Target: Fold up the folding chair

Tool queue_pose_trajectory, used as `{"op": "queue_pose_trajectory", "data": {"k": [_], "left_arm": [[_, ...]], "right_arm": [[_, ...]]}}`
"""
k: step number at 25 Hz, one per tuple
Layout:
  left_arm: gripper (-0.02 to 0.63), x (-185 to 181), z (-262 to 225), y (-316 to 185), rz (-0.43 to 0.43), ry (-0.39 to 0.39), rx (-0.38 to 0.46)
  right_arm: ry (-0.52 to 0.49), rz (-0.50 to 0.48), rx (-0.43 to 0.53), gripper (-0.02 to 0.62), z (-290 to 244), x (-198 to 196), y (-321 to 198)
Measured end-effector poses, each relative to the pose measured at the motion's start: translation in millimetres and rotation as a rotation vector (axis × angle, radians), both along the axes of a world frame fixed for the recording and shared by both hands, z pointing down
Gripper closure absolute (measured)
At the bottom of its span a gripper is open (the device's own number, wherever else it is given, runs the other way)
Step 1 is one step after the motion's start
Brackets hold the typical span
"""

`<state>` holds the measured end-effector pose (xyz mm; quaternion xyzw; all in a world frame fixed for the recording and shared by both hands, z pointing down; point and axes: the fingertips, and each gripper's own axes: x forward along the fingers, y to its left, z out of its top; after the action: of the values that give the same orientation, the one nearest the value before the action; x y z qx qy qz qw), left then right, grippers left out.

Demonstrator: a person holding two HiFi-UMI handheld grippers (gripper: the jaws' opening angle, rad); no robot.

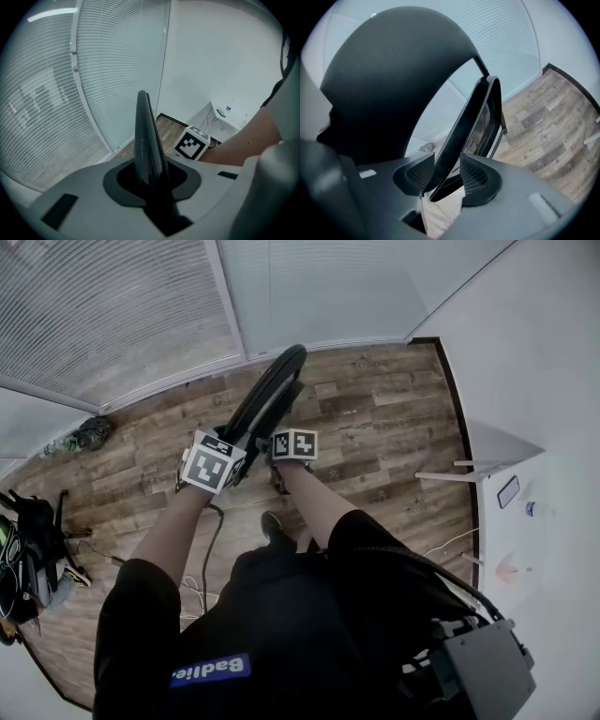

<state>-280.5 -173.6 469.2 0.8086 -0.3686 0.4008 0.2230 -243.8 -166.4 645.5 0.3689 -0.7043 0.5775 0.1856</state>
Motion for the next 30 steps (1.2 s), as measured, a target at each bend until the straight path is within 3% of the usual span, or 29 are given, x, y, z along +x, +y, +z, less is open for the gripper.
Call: {"op": "queue_pose_trajectory", "data": {"k": [16, 23, 30], "left_arm": [[0.520, -33, 2, -14, 0.017, -0.116, 0.015], [0.520, -25, 2, -11, 0.018, -0.149, 0.030], [0.520, -20, 2, -10, 0.019, -0.185, 0.055]], "right_arm": [[-0.036, -0.001, 0.241, 0.506, -97, 102, 53], [-0.054, 0.034, 0.362, 0.548, -141, 161, 73], [-0.043, -0.025, 0.563, 0.592, -200, 193, 94]]}}
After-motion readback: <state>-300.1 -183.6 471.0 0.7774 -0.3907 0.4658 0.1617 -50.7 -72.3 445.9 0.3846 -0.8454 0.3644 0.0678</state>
